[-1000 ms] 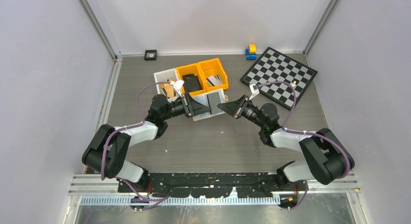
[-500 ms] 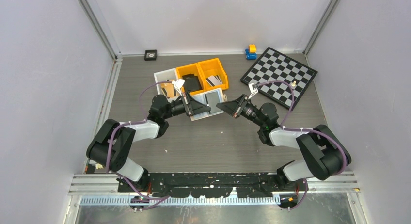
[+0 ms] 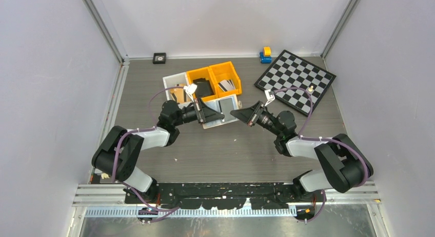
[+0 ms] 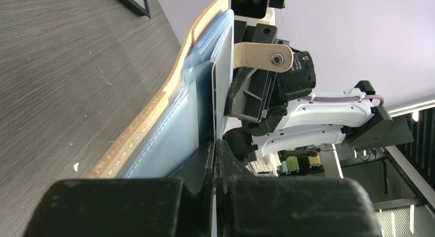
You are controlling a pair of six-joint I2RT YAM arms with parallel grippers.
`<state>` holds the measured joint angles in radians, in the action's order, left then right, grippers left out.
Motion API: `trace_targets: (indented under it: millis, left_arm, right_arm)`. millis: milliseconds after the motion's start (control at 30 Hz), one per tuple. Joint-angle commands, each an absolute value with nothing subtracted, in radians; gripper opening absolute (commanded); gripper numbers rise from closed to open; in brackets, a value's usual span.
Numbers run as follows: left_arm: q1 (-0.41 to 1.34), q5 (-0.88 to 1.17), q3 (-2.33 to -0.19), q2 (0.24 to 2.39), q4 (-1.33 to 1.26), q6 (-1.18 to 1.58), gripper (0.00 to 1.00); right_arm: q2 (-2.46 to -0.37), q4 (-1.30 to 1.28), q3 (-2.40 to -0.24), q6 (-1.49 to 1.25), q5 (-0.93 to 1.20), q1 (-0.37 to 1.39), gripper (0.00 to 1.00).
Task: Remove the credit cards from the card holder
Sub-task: Remove the credit card from the card holder.
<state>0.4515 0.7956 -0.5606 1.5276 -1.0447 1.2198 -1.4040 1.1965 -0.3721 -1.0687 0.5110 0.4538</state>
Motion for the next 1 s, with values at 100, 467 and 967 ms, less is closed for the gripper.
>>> trace_targets:
  millis: [100, 467, 967]
  left_arm:
    - [0.433, 0.802, -0.583, 1.528, -1.074, 1.210, 0.00]
    - [0.433, 0.831, -0.593, 1.566, -1.135, 1.256, 0.00]
    - [0.433, 0.840, -0.596, 1.585, -1.172, 1.280, 0.06]
  right_arm:
    - [-1.370, 1.300, -0.366, -1.084, 0.471, 0.420, 0.12]
    - [-1.451, 1.385, -0.399, -1.139, 0.537, 0.420, 0.27]
    - [-1.487, 1.415, -0.412, -1.171, 0.549, 0.419, 0.01]
